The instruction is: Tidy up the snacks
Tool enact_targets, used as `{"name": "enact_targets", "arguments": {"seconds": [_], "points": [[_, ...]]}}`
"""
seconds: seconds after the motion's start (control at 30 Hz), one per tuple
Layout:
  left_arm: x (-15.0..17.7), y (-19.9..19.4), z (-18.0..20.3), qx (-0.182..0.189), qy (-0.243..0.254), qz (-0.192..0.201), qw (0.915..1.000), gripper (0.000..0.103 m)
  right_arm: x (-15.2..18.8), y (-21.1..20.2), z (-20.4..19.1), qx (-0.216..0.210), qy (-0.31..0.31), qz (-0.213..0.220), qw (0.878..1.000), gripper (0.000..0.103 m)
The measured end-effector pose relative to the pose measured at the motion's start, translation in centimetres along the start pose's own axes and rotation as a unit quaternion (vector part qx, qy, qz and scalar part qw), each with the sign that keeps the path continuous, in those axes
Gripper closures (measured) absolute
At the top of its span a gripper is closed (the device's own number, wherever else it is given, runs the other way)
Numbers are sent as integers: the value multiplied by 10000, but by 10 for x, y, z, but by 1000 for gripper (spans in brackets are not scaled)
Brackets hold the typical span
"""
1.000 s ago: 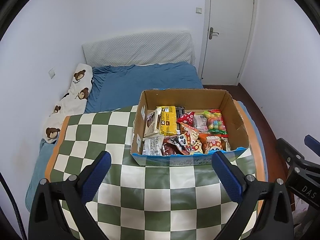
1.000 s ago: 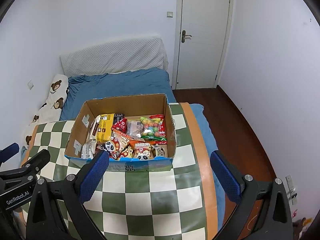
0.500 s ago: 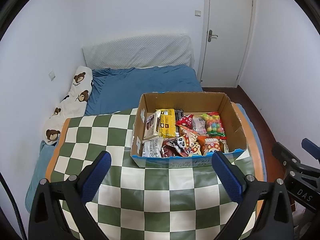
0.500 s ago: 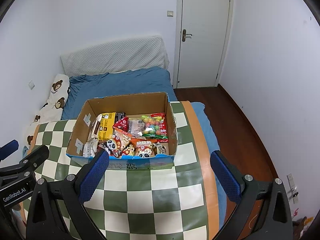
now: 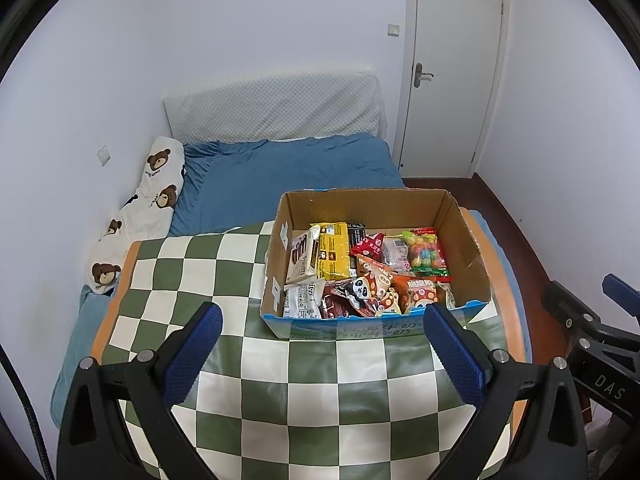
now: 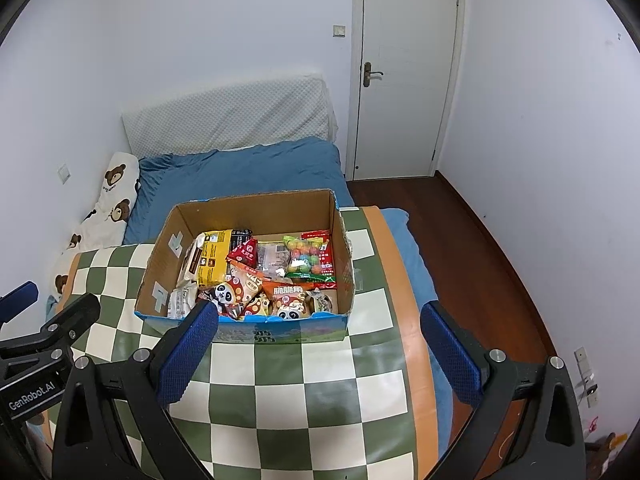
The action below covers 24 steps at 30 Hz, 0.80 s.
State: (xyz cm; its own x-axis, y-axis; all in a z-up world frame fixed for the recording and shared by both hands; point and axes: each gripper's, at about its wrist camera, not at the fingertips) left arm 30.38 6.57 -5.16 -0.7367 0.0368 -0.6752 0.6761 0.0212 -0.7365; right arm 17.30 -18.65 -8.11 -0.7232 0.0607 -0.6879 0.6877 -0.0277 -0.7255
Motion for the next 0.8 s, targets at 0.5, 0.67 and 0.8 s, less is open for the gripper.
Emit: {"name": "enact_targets", "arguments": {"seconds": [0.5,0.67,0.8], "points": [[0,1,0,-3,17,0,10000,0,-1,-1,0,3,7,-9,10000,0],[0,1,0,5,13,13,10000,0,-1,-1,0,-3,10,3,10000,0],[-3,0,0,-22,20,59,10000,0,-2,-1,-1,2,14,9,10000,0]]}}
Point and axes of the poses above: each gripper's, at about its wrist camera, not at the fingertips, and y roughly the way its jaws point, z to its right, x to its underside, and after that the axes turned 4 degrees about y, right-handed
